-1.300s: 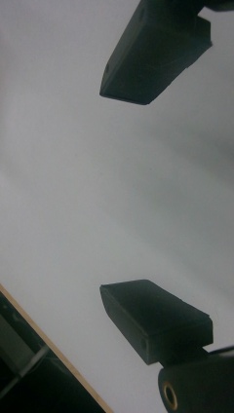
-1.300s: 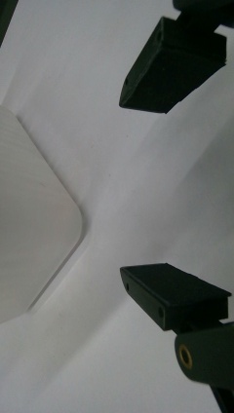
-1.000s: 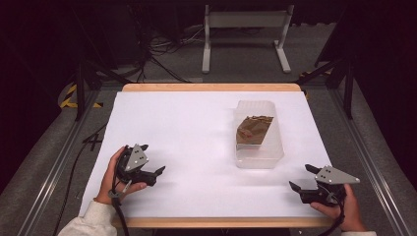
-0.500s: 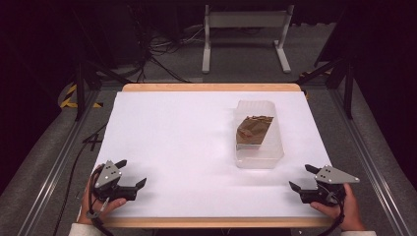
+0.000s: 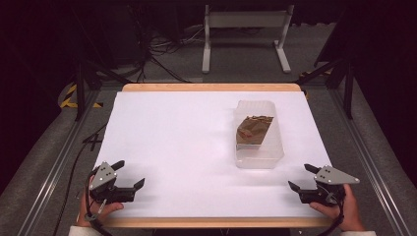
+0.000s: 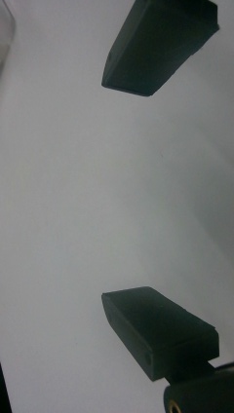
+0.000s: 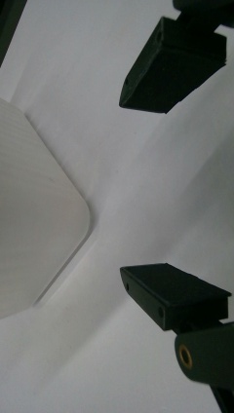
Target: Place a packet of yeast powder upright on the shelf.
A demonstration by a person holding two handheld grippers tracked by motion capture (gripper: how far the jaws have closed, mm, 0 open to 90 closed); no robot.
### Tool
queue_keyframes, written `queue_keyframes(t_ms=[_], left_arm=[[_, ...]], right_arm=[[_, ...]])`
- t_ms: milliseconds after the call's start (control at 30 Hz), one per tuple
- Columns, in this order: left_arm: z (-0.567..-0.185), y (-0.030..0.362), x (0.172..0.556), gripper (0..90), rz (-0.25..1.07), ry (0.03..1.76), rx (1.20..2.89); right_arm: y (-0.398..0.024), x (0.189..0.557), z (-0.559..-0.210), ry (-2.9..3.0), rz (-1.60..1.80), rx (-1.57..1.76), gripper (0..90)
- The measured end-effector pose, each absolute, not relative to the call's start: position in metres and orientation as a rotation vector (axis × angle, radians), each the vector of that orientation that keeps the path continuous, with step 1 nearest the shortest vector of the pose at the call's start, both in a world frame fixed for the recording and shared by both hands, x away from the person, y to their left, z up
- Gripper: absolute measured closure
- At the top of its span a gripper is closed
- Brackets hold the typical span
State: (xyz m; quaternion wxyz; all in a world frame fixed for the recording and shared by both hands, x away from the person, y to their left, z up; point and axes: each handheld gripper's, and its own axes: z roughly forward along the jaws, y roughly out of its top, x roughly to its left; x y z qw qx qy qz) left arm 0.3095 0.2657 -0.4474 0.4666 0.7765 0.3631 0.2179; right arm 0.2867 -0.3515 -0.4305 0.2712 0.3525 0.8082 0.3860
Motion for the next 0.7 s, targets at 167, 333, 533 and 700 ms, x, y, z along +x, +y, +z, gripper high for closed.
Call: queue_keyframes(t_ms=[167, 333, 533, 700], left_arm=[[-0.448, 0.2663, 0.3117, 4.0, 0.542, 0.905, 1.911], [-0.4477, 0.2671, 0.3126, 4.2, 0.581, 0.915, 1.921], [-0.4468, 0.2674, 0.3143, 6.0, 0.573, 0.942, 1.9], [-0.4466, 0.2677, 0.3147, 6.4, 0.574, 0.95, 1.897]], right_arm=[[-0.354, 0.2882, -0.4321, 2.178, 1.049, 0.956, 19.1], [-0.3533, 0.2885, -0.4323, 2.182, 1.053, 0.96, 19.3], [-0.3531, 0.2883, -0.4323, 2.183, 1.052, 0.957, 19.8], [-0.3549, 0.2887, -0.4314, 2.174, 1.056, 0.962, 20.1]])
